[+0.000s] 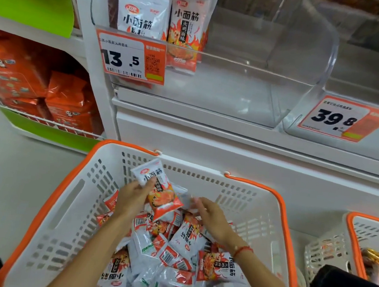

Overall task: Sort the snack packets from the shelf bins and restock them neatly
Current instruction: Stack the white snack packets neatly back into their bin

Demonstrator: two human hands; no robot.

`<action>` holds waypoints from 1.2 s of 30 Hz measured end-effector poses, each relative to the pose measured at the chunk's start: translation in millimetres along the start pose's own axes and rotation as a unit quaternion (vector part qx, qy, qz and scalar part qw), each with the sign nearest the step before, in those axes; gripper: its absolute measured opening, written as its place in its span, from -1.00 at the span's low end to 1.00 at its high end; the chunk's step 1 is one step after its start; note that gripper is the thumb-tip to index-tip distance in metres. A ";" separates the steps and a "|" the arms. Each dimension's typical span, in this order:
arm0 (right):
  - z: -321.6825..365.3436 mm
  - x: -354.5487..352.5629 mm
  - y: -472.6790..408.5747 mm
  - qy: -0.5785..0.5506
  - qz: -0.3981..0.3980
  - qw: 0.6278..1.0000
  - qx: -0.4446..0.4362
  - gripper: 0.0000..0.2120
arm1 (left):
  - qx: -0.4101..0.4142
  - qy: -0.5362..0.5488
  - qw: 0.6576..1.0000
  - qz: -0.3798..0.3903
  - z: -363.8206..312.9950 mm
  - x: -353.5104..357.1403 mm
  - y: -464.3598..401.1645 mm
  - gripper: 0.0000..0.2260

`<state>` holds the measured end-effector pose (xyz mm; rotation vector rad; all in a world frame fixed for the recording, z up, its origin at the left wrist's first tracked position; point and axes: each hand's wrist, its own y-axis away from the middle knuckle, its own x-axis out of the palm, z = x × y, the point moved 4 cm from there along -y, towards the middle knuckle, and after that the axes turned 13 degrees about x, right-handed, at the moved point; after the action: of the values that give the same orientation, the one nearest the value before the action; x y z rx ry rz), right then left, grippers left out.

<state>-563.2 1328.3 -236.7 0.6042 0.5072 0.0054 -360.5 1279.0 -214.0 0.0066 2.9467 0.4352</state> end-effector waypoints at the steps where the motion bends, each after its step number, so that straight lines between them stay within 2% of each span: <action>1: -13.8 5.4 -10.5 0.136 -0.042 0.989 -0.045 -0.72 | -0.009 -0.010 1.000 -0.017 5.6 -8.9 -5.0 -0.64; 2: -25.5 15.2 -18.8 0.254 -0.045 0.962 -0.084 -0.67 | -0.017 -0.014 1.000 -0.022 9.2 -15.4 -8.3 -0.60; 4: -43.8 36.0 -29.5 0.417 0.013 0.898 -0.137 -0.51 | -0.034 0.010 0.999 -0.009 12.8 -20.2 -11.2 -0.71; 5: -47.5 43.4 -33.1 0.482 0.015 0.859 -0.170 -0.48 | -0.043 0.034 0.998 0.002 14.0 -19.2 -12.6 -0.77; 7: -46.6 48.8 -36.6 0.566 -0.016 0.794 -0.223 -0.52 | -0.064 0.083 0.994 0.024 11.1 -13.3 -13.2 -0.82; 8: -44.5 46.9 -38.4 0.595 -0.029 0.769 -0.232 -0.59 | -0.072 0.100 0.992 0.033 9.0 -11.1 -12.3 -0.83; 9: -39.9 42.1 -36.8 0.606 -0.026 0.759 -0.236 -0.68 | -0.077 0.112 0.990 0.039 8.1 -9.5 -12.6 -0.84; 10: -37.5 35.6 -35.2 0.598 -0.010 0.765 -0.237 -0.75 | -0.083 0.117 0.989 0.039 6.3 -8.9 -12.0 -0.83; 12: -23.5 15.5 -24.0 0.525 -0.010 0.819 -0.233 -0.81 | -0.081 0.102 0.990 0.047 3.8 -8.5 -11.3 -0.78; 13: -12.1 3.3 -15.2 0.467 -0.016 0.857 -0.215 -0.82 | -0.075 0.086 0.992 0.059 1.3 -7.9 -10.7 -0.76; 15: 4.6 -21.3 -0.9 0.296 0.015 0.946 -0.132 -0.79 | -0.062 0.053 0.993 0.082 -5.9 -6.7 -8.5 -0.73; 16: 12.5 -30.4 7.4 0.192 0.047 0.976 -0.091 -0.77 | -0.053 0.037 0.994 0.092 -8.1 -5.9 -7.7 -0.73; 17: 21.5 -37.4 15.3 0.103 0.064 0.991 -0.059 -0.77 | -0.043 0.016 0.994 0.101 -11.5 -4.7 -5.8 -0.73; 21: 49.6 -49.4 33.7 -0.078 0.025 0.997 -0.009 -0.64 | -0.026 -0.039 0.988 0.146 -19.9 11.3 7.7 -0.60; 25: 54.7 -41.2 42.7 -0.176 -0.034 0.984 0.020 -0.65 | -0.038 0.063 0.982 0.176 -33.6 40.2 27.7 -0.70; 28: 54.7 -40.7 51.0 -0.242 -0.094 0.966 0.011 -0.72 | -0.041 0.110 0.979 0.165 -40.3 52.8 33.0 -0.53; 31: 67.1 -44.5 55.3 -0.189 -0.140 0.971 -0.049 -0.90 | 0.021 0.063 0.983 0.171 -51.8 52.7 36.8 -0.62; 34: 83.5 -52.7 59.0 -0.107 -0.174 0.973 -0.108 -0.90 | 0.072 0.047 0.981 0.175 -67.3 44.7 38.8 -0.42; 36: 94.8 -60.5 60.3 -0.102 -0.176 0.973 -0.114 -0.79 | 0.114 0.052 0.976 0.180 -83.6 39.6 40.2 -0.61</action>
<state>-564.5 1317.7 -109.5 0.2805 0.4018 -0.3282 -413.8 1294.6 -129.8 0.5704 3.0835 0.1391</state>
